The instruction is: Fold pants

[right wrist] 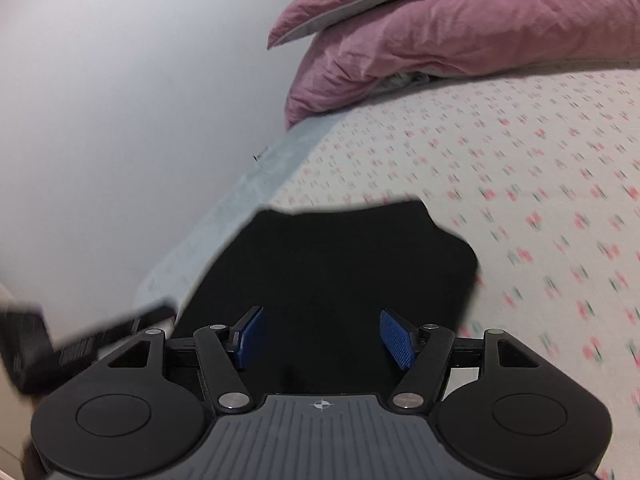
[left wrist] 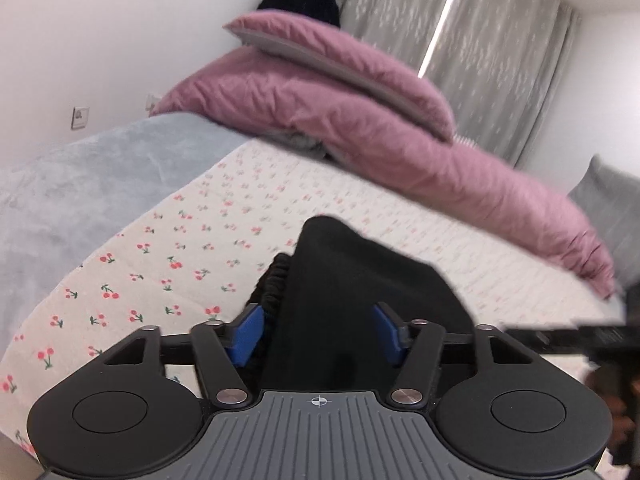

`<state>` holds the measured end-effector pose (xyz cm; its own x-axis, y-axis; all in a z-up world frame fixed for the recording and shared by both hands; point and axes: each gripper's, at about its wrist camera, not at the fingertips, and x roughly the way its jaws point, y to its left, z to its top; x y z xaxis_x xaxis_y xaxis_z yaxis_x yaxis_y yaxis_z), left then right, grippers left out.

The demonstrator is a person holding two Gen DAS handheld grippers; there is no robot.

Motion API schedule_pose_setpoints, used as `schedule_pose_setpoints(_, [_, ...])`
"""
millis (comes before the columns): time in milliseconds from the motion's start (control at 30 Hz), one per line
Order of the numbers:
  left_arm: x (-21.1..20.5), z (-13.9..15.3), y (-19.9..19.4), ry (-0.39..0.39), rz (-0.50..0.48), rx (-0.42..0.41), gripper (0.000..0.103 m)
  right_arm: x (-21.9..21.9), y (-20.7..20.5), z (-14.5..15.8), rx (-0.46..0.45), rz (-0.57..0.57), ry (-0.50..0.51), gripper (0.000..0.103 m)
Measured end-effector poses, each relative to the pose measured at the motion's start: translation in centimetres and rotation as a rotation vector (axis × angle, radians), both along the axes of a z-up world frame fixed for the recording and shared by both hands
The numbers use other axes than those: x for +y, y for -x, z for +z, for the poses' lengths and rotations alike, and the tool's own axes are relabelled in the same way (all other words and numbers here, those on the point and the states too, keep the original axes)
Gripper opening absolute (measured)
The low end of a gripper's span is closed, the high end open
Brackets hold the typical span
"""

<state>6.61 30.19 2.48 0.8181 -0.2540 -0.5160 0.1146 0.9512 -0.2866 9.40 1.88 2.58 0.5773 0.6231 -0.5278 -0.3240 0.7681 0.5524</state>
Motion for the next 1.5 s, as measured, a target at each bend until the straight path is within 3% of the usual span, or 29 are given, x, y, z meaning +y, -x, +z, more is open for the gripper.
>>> schedule_pose_setpoints(100, [-0.2, -0.8, -1.2, -0.034, 0.0, 0.048, 0.032, -0.7, 1.7, -1.2, 0.001, -0.007, 0.014, 0.067])
schedule_pose_setpoints(133, [-0.3, -1.0, -1.5, -0.046, -0.003, 0.05, 0.03, -1.0, 2.1, -1.5, 0.0, -0.012, 0.015, 0.068])
schedule_pose_setpoints(233, [-1.0, -0.8, -1.7, -0.093, -0.027, 0.033, 0.009, -1.2, 2.6, -2.4, 0.009, -0.025, 0.014, 0.069])
schedule_pose_setpoints(267, [-1.1, -0.6, -1.8, -0.096, -0.029, 0.024, 0.007, -1.2, 2.6, -2.7, 0.017, -0.026, 0.01, 0.07])
schedule_pose_setpoints(367, [-1.5, 0.9, -0.3, -0.104, -0.011, -0.069, 0.006, -1.2, 2.6, -3.2, 0.031, -0.036, -0.001, 0.07])
schedule_pose_setpoints(433, [-1.5, 1.4, 0.0, -0.105, -0.003, -0.088, 0.007, -1.5, 2.9, -3.3, 0.027, -0.037, -0.005, 0.071])
schedule_pose_setpoints(633, [-0.1, -1.6, -2.9, -0.15, 0.048, 0.058, 0.018, -2.2, 3.1, -4.0, 0.044, -0.043, -0.027, 0.072])
schedule_pose_setpoints(667, [0.1, -1.3, -2.8, -0.137, 0.041, 0.049, 0.021, -2.3, 3.1, -4.1, 0.049, -0.042, -0.038, 0.072])
schedule_pose_setpoints(733, [0.7, -0.7, -2.7, -0.101, -0.002, 0.036, 0.036, -2.6, 3.0, -4.4, 0.06, -0.037, -0.061, 0.072])
schedule_pose_setpoints(767, [1.2, -0.6, -2.9, -0.08, -0.025, 0.042, 0.056, -2.7, 2.9, -4.5, 0.067, -0.036, -0.074, 0.072])
schedule_pose_setpoints(800, [1.8, -0.6, -3.3, -0.048, -0.047, 0.056, 0.066, -2.8, 2.7, -4.7, 0.076, -0.035, -0.092, 0.072])
schedule_pose_setpoints(900, [3.6, -1.5, -5.6, 0.084, -0.099, 0.146, 0.065, -3.1, 1.8, -5.4, 0.134, -0.03, -0.192, 0.07])
schedule_pose_setpoints(1000, [5.5, -3.4, -8.0, 0.263, -0.151, 0.252, 0.065, -3.3, 0.8, -6.5, 0.206, -0.043, -0.302, 0.062])
schedule_pose_setpoints(1033, [6.1, -4.2, -8.6, 0.325, -0.167, 0.277, 0.066, -3.4, 0.5, -6.8, 0.225, -0.055, -0.321, 0.055])
schedule_pose_setpoints(1167, [7.1, -6.3, -9.8, 0.468, -0.182, 0.314, 0.065, -3.0, -0.6, -7.7, 0.272, -0.086, -0.386, 0.05])
schedule_pose_setpoints(1333, [7.1, -7.4, -10.1, 0.544, -0.195, 0.311, 0.06, -1.5, -1.1, -7.4, 0.27, -0.109, -0.377, 0.05])
schedule_pose_setpoints(1367, [7.1, -7.5, -10.0, 0.55, -0.194, 0.304, 0.051, -1.2, -1.1, -7.3, 0.269, -0.117, -0.372, 0.05])
schedule_pose_setpoints(1400, [7.0, -7.6, -9.7, 0.565, -0.19, 0.299, 0.036, -1.1, -1.1, -7.2, 0.268, -0.125, -0.366, 0.048])
schedule_pose_setpoints(1467, [6.7, -7.6, -9.2, 0.594, -0.181, 0.291, 0.035, -0.8, -0.8, -6.8, 0.263, -0.148, -0.349, 0.035])
schedule_pose_setpoints(1500, [6.1, -7.2, -8.9, 0.563, -0.177, 0.276, 0.034, -0.9, -0.6, -6.5, 0.261, -0.155, -0.343, 0.032])
